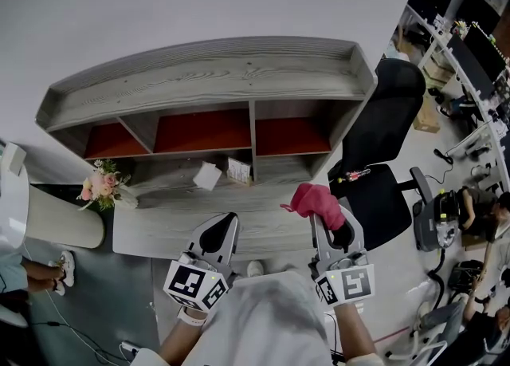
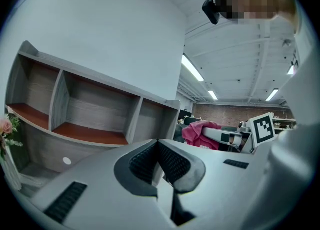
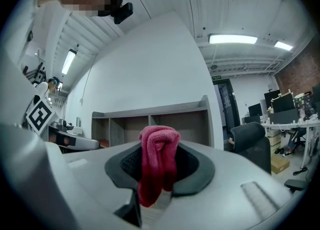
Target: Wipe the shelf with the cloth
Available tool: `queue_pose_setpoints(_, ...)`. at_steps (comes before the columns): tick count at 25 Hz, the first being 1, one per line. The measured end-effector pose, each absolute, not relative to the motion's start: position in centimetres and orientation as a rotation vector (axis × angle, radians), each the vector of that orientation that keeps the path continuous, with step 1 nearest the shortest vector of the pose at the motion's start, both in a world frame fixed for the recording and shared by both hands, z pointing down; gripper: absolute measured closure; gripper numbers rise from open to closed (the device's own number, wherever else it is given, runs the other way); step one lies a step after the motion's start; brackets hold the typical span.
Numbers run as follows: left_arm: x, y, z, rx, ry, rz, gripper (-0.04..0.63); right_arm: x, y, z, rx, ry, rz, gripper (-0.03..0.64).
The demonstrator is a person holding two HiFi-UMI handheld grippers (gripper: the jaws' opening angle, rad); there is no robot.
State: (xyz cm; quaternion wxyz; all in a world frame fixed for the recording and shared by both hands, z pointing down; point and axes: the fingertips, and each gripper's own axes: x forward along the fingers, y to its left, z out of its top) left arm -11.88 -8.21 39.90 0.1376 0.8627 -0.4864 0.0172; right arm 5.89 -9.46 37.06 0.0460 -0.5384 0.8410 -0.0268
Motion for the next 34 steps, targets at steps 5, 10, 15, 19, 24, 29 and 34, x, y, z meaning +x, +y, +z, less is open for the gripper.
queue_pose_setpoints(5, -11.8, -7.8, 39.9, 2.500, -1.394, 0.056, 0.589, 5.5, -9.2, 37.2, -1.644, 2.559, -0.095, 0.492)
queue_pose_setpoints(10, -11.7, -7.5, 40.0, 2.500, -1.387, 0.063, 0.589, 5.3, -8.8, 37.6, -1.653, 2.570, -0.105, 0.492)
queue_pose_setpoints(15, -11.5, -7.2, 40.3, 2.495, -1.378, 0.065, 0.589, 5.5, -8.5, 37.9, -1.669, 2.559, -0.120, 0.492)
queue_pose_setpoints(19, -11.3, -6.9, 40.5, 2.494, -1.364, 0.069, 0.589, 5.4, -8.3, 38.3, -1.680, 2.565, -0.132, 0.492)
queue_pose_setpoints(24, -11.3, -6.7, 40.7, 2.490, -1.362, 0.066, 0.589, 5.4, -8.2, 38.6, -1.680, 2.570, -0.138, 0.492)
queue_pose_setpoints(29, -11.5, -6.7, 40.7, 2.482, -1.363, 0.062, 0.589, 5.4, -8.3, 38.7, -1.680, 2.570, -0.145, 0.492)
queue_pose_setpoints(34, -11.5, -6.5, 40.8, 2.480, -1.366, 0.057, 0.589, 5.5, -8.1, 38.6, -1.684, 2.571, -0.142, 0.492)
